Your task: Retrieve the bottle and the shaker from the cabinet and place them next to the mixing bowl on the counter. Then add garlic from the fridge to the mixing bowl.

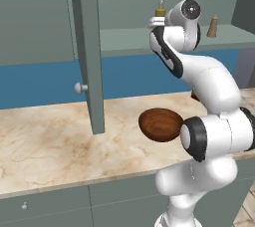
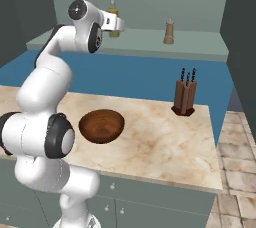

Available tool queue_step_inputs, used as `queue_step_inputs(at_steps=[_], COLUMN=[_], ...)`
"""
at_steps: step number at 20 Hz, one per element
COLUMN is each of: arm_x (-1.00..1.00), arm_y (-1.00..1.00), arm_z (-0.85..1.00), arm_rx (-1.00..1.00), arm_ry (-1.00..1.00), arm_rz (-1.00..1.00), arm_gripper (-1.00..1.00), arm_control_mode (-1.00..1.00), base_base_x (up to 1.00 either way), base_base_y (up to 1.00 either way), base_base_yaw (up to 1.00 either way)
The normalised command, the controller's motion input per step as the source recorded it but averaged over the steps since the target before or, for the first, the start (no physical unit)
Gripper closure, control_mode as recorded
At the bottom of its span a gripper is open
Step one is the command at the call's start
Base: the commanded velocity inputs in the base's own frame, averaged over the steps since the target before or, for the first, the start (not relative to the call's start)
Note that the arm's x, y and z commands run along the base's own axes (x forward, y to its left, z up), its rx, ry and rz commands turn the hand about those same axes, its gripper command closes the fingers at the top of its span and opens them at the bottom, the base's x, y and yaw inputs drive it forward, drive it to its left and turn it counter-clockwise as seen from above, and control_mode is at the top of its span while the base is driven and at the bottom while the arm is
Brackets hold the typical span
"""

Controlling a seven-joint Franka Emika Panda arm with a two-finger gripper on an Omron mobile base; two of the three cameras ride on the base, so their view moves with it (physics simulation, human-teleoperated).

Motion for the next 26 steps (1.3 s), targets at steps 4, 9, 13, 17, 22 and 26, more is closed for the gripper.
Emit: queue_step_inputs(at_steps=[4,9,13,17,22,26], arm_x=[0.33,0.29,0.09,0.08,0.16,0.18], arm_y=[0.0,0.0,0.0,-0.09,-0.12,0.0], arm_z=[0.0,0.0,-0.03,-0.05,0.0,0.0], arm_rx=[0.0,0.0,0.0,0.0,0.0,-0.02], arm_ry=[0.0,-0.03,-0.03,-0.05,-0.01,0.0], arm_rz=[0.0,0.0,0.01,0.01,0.01,0.0], arm_gripper=[-1.0,-1.0,-1.0,-1.0,-1.0,-1.0], arm_control_mode=[-1.0,-1.0,-1.0,-1.0,-1.0,-1.0], base_base_x=[0.0,0.0,0.0,0.0,0.0,0.0], base_base_y=[0.0,0.0,0.0,0.0,0.0,0.0], base_base_yaw=[0.0,0.0,0.0,0.0,0.0,0.0])
